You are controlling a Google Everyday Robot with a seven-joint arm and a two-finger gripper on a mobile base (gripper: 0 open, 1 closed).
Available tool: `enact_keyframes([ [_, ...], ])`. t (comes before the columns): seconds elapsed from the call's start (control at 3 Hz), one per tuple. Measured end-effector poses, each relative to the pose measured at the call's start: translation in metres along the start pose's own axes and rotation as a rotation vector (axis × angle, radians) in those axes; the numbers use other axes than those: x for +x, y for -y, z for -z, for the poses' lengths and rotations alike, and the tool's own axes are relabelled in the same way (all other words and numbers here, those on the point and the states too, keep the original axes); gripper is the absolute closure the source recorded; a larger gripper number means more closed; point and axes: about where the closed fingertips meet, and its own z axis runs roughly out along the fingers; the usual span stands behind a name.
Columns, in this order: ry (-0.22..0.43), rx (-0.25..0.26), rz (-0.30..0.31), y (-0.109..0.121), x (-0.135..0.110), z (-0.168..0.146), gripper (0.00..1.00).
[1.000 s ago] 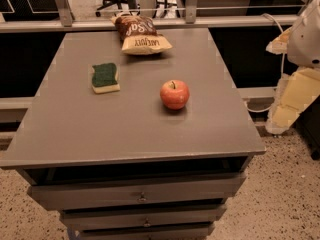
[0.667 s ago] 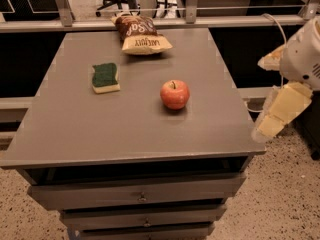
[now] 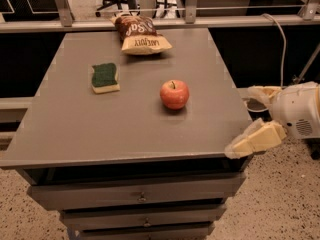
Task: Move apple near brown chip bag
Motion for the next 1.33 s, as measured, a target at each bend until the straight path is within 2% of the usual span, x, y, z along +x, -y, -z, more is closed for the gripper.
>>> enact_keyframes([
  [0.33,0.188,0.11,-0.03,0.03,-0.021,0.006,0.0],
  [0.67,0.23,0.139,-0.037,0.036,-0.03,0.009,0.0],
  [1.0,0.234,0.145,-0.041,0.033,-0.029,0.002,0.0],
  [1.33,0.274,0.173,-0.026,0.034,-0.034,-0.019,0.0],
])
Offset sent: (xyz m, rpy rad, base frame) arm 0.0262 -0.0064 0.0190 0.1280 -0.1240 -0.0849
